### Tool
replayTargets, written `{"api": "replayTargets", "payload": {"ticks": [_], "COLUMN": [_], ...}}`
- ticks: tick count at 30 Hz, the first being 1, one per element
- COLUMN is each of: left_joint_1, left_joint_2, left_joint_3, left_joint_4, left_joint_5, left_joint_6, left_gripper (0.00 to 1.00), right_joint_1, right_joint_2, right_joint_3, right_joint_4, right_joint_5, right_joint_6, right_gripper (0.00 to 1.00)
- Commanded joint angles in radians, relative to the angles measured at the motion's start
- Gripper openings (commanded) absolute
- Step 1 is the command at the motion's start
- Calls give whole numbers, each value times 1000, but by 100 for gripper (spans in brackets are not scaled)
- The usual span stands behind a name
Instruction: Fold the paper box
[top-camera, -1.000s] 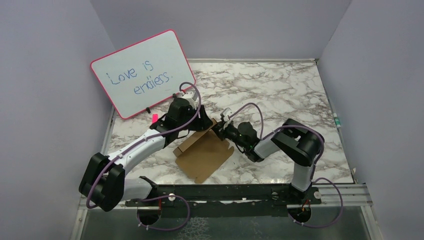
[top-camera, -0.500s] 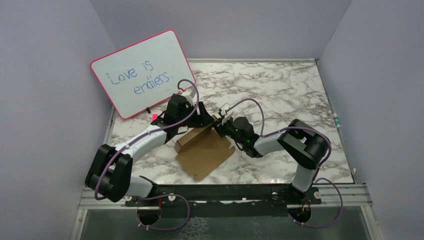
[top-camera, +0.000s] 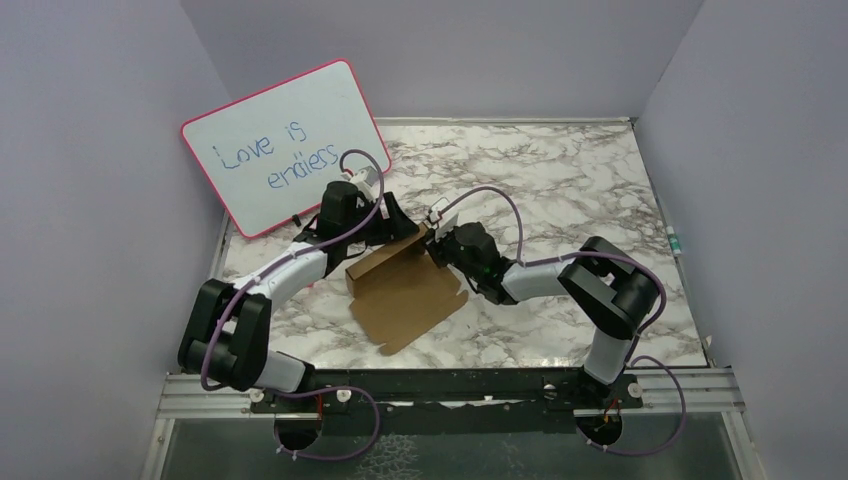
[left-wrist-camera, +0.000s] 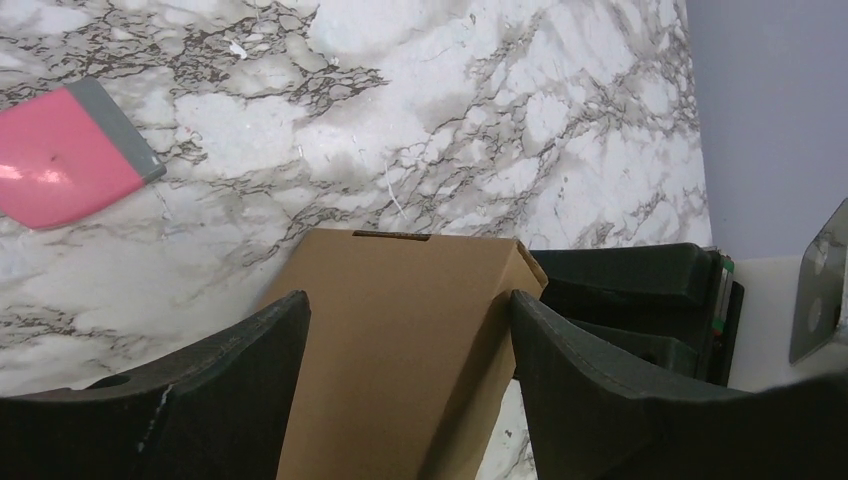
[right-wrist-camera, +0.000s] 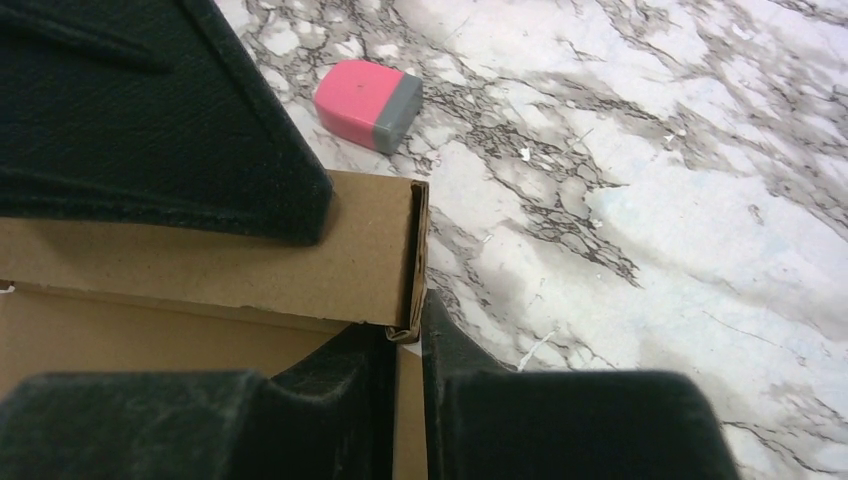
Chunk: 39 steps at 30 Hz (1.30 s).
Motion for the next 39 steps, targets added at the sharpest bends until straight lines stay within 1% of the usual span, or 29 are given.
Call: {"api": "replayTargets", "payload": {"ticks": [1,6,9,12,14,27,32,35,37,39], "left_joint_1": [12,12,12,12,12,16,53,84,93,95], "left_joint_2": [65,107,120,122,122,99,80,63,65,78], "left_joint_3": [8,-58,-72,-87,-93,-120,-123,-121,-117,-107], "left_joint_4": [71,185,201,230,243,276,280,280,278,272], "left_joint_5": [96,178,202,221,239,242,237,231,228,225], "left_joint_6": [-37,-100,-108,-127,-139,-184,-199,-205,-205,-194], "left_gripper": [74,72,71,70,69,66,66,67,68,70], "right_joint_1": [1,1,1,2,4,12,11,12,12,12], "right_joint_2": [-4,16,36,53,62,71,81,78,62,49], "right_joint_3": [48,61,74,103,117,156,170,192,180,150], "right_joint_4": [-106,-70,-56,-77,-84,-135,-130,-199,-205,-167], "right_joint_5": [56,114,163,207,238,405,410,407,378,331], "right_joint_6": [-44,-23,-10,4,42,143,151,164,165,144], "right_gripper": [16,17,18,18,18,19,21,21,22,24]}}
